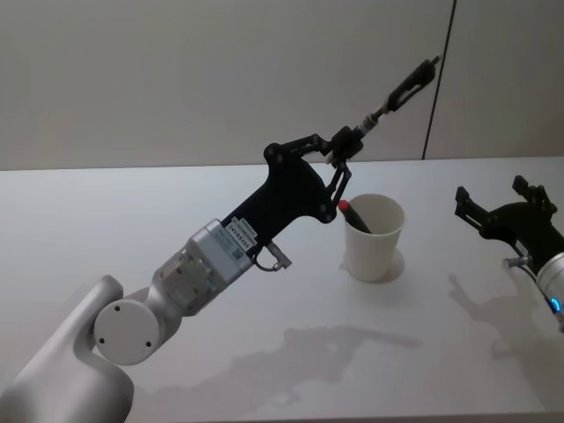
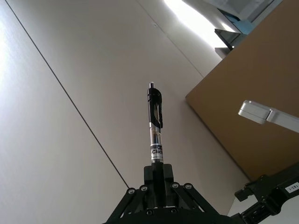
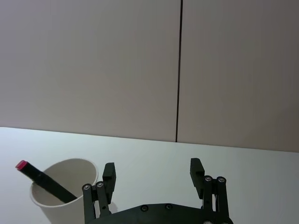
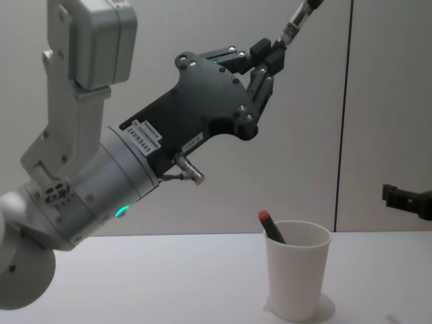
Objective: Place the pen into the pen holder.
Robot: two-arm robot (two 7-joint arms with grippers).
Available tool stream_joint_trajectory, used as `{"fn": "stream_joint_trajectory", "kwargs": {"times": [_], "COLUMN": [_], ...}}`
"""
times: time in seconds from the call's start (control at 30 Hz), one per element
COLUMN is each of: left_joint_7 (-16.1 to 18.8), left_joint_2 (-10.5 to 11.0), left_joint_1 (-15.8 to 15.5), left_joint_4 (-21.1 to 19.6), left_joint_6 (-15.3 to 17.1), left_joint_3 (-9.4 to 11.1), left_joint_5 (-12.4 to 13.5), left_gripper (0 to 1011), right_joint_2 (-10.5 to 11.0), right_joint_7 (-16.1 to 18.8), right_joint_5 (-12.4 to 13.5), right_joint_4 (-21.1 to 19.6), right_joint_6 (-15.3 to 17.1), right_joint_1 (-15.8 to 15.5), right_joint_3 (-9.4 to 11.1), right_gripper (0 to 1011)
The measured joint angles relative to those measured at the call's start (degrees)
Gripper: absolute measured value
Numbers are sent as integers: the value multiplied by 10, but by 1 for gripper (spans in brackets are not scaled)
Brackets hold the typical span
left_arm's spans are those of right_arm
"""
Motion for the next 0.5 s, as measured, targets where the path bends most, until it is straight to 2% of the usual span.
{"fn": "stream_joint_trajectory", "kwargs": {"times": [0.5], "left_joint_7": [-16], "left_joint_2": [-3], "left_joint_1": [-6], "left_joint_4": [9], "left_joint_6": [-15], "left_joint_3": [1], "left_joint_5": [-6], "left_gripper": [125], "right_joint_2": [15], "right_joint_7": [48], "right_joint_5": [9], "right_joint_4": [-23], "right_joint_6": [-9], "right_joint_1": [-15], "right_joint_3": [7], "right_gripper": [1001]}}
